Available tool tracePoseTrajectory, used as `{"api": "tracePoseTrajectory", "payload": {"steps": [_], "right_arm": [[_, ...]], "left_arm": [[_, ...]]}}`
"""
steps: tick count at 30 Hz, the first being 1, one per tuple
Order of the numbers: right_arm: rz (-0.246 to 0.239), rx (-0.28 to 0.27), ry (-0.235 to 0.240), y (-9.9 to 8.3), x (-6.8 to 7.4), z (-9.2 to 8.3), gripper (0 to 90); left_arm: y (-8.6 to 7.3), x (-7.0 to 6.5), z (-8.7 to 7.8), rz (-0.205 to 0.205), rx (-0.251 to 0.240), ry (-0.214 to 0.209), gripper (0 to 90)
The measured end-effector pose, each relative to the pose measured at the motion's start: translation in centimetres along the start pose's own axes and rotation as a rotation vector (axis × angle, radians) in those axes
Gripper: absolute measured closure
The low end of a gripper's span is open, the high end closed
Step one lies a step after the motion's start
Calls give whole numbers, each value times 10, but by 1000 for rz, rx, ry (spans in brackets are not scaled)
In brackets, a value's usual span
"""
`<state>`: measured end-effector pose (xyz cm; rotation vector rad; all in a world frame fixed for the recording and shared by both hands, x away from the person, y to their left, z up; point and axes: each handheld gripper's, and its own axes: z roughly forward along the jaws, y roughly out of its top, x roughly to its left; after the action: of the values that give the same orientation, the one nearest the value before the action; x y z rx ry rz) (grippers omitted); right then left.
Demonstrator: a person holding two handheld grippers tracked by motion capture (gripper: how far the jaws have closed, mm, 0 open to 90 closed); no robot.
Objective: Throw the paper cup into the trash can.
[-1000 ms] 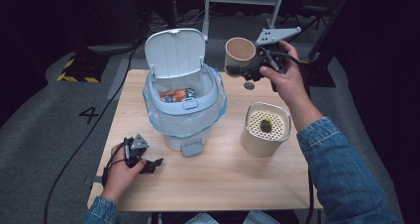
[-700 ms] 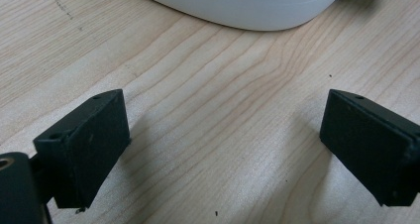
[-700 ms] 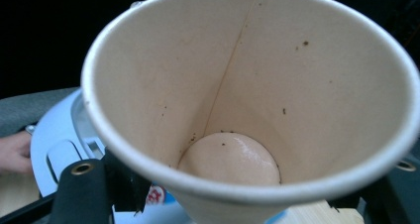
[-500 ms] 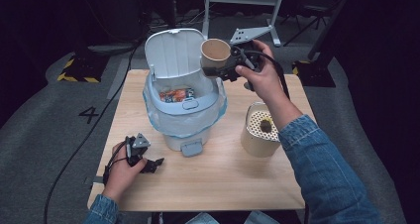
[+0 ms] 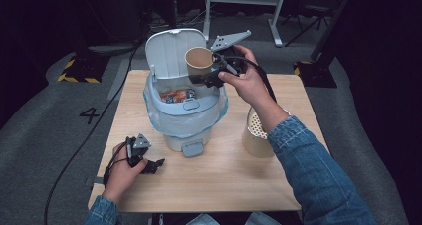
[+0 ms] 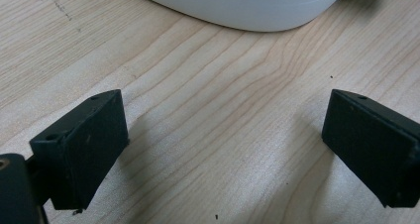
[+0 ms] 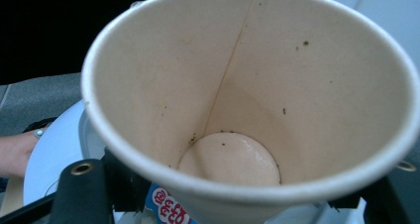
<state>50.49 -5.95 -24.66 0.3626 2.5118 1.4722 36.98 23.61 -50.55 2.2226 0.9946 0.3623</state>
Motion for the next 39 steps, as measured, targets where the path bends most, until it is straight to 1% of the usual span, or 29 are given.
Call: {"api": "tracePoseTrajectory", "payload": {"steps": [4, 7, 14, 16, 17, 18, 19, 20, 21, 22, 23, 25, 26, 27, 28, 32, 33, 35, 39], "right_arm": [[7, 30, 9, 0, 4, 8, 292], [5, 53, 6, -1, 7, 14, 292], [-25, 113, 3, 0, 15, 27, 291], [-46, 129, 0, 0, 17, 30, 284], [-81, 124, -7, -1, 19, 32, 226], [-107, 117, -21, -2, 21, 34, 146], [-136, 113, -36, -3, 23, 34, 108], [-141, 106, -28, -3, 25, 34, 150], [-132, 98, -8, -3, 25, 33, 212], [-109, 82, -2, -2, 27, 33, 173], [-102, 77, -7, -2, 27, 33, 133], [-109, 79, -8, -1, 27, 31, 192], [-109, 79, -8, -1, 27, 31, 192], [-101, 51, -12, 1, 28, 25, 161], [-100, 45, -10, 2, 28, 23, 172], [-94, 19, -21, 4, 29, 10, 162], [-86, 13, -32, 4, 28, 7, 162], [-87, 21, -44, 4, 26, 1, 162], [-71, -7, -58, 2, 24, -13, 162]], "left_arm": [[0, 0, 0, 0, 0, 0, 43], [0, 0, 0, 0, 0, 1, 43], [0, 0, 0, 0, 0, 1, 43], [0, 0, 0, -1, 0, 1, 43], [0, 0, 0, -1, -1, 0, 43], [0, 0, 0, -1, 0, 1, 44], [0, 0, 0, -1, 0, 1, 44], [0, 0, 0, -1, -1, 1, 43], [0, 0, 0, -1, -1, 1, 43], [0, 0, 0, -1, 0, 1, 43], [0, 0, 0, -1, -1, 1, 43], [0, 0, 0, -1, -1, 1, 43], [0, 0, 0, -1, -1, 1, 43], [0, 0, 0, 0, 0, 1, 43], [0, 0, 0, -1, 0, 1, 43], [0, 0, 0, -1, 1, -1, 40], [0, 0, 0, 3, 2, 2, 38], [1, 0, 0, 5, 2, 1, 36], [1, 0, 0, 5, 2, 2, 36]]}}
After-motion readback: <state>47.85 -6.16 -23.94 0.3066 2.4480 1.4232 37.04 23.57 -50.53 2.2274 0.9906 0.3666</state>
